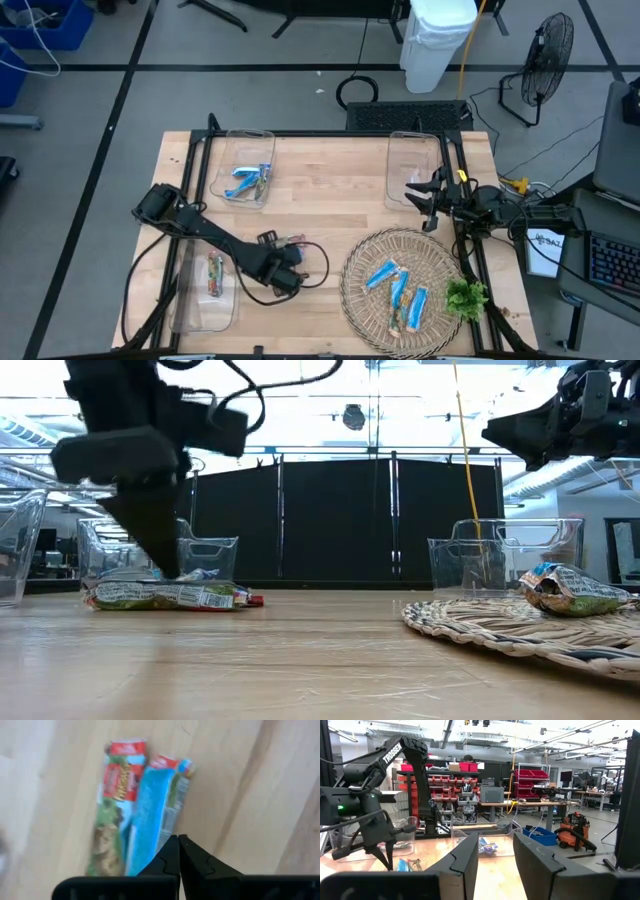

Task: Pick and place Granola Bars by type
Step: Put the orange granola bar into the bottom transparent bin

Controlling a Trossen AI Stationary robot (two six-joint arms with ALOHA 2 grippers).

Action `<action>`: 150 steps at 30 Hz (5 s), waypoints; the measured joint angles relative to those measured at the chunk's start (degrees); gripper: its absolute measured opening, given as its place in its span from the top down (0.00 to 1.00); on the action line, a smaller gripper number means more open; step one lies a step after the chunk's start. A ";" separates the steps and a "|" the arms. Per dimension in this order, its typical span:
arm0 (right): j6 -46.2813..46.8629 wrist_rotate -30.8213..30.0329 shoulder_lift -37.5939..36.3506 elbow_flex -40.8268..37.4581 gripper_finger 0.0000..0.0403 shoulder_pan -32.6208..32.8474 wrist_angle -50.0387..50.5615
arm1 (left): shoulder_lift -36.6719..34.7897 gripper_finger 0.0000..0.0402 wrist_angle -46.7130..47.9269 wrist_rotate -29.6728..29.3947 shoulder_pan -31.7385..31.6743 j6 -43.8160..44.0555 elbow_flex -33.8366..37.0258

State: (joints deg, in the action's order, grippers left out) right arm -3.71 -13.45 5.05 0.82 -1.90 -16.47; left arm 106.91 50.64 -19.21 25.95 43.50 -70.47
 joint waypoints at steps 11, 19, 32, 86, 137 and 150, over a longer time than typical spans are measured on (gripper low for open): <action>-0.15 0.02 0.10 0.00 0.72 0.01 0.08 | 0.61 0.86 0.27 -1.00 -0.03 -3.32 0.78; -0.17 0.02 0.10 0.01 0.72 0.00 0.13 | 0.59 0.62 -0.73 -3.84 0.03 -3.18 0.67; -0.41 0.03 0.10 0.00 0.72 0.01 0.48 | 3.68 0.53 -1.25 -5.60 -0.03 -3.94 0.59; -0.38 0.00 0.12 0.02 0.72 0.00 0.54 | -1.56 0.98 32.45 -26.37 11.76 15.89 -17.55; 0.01 0.02 0.14 0.00 0.72 0.01 0.54 | -24.04 0.92 27.47 22.67 25.35 89.94 15.80; 0.03 0.02 0.14 0.01 0.72 0.01 0.54 | -24.04 0.91 26.71 21.49 24.58 89.52 16.45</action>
State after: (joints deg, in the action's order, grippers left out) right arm -3.68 -13.43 5.19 0.84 -1.89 -15.93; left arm 82.87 77.34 2.28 50.52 133.02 -54.02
